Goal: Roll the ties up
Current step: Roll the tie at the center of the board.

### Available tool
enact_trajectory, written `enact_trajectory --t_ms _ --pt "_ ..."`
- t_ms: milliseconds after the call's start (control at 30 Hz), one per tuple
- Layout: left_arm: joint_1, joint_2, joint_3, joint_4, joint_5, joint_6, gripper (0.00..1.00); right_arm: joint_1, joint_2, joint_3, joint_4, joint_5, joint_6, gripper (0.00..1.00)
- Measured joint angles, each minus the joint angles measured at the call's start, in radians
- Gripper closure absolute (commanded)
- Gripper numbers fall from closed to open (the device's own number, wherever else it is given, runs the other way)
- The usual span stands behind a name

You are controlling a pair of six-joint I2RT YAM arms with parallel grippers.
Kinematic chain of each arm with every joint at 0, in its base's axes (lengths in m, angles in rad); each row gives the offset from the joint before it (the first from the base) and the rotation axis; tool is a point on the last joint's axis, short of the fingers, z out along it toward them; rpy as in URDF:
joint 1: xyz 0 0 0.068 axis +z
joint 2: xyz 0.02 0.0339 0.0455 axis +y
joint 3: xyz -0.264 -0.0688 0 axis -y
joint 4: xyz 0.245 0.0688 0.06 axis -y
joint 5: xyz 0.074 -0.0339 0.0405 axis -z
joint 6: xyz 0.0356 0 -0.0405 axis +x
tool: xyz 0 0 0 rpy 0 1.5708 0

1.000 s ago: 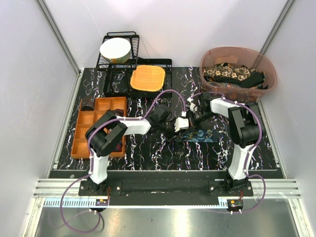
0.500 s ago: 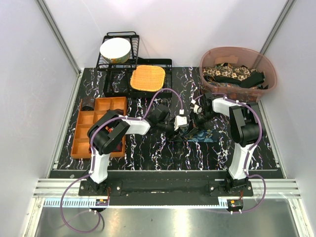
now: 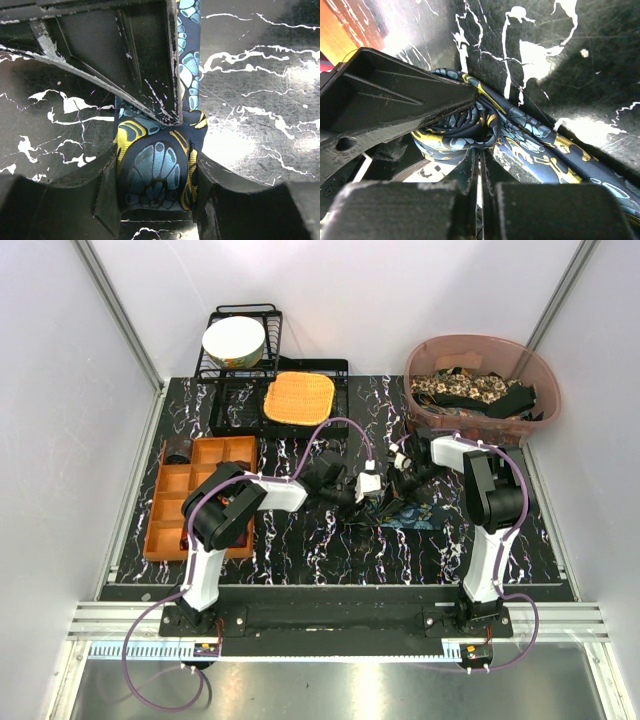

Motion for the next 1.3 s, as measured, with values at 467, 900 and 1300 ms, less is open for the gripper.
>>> enact_trajectory --t_ms 467,900,1300 --pt "-0.047 -0.034 0.139 -0.396 -0.180 0.159 0.71 -0.087 -0.075 0.008 -0.040 -0.106 -0.120 0.34" --pt "-0.059 -0.021 0.191 -0.486 -0.209 0.167 0.67 -0.019 -0.055 -0.046 0.060 -0.195 -0.096 0.51" --pt "-0.055 -0.017 0.190 -0.478 -0.193 0.160 0.52 -0.016 -0.022 -0.056 0.081 -0.222 -0.075 1.00"
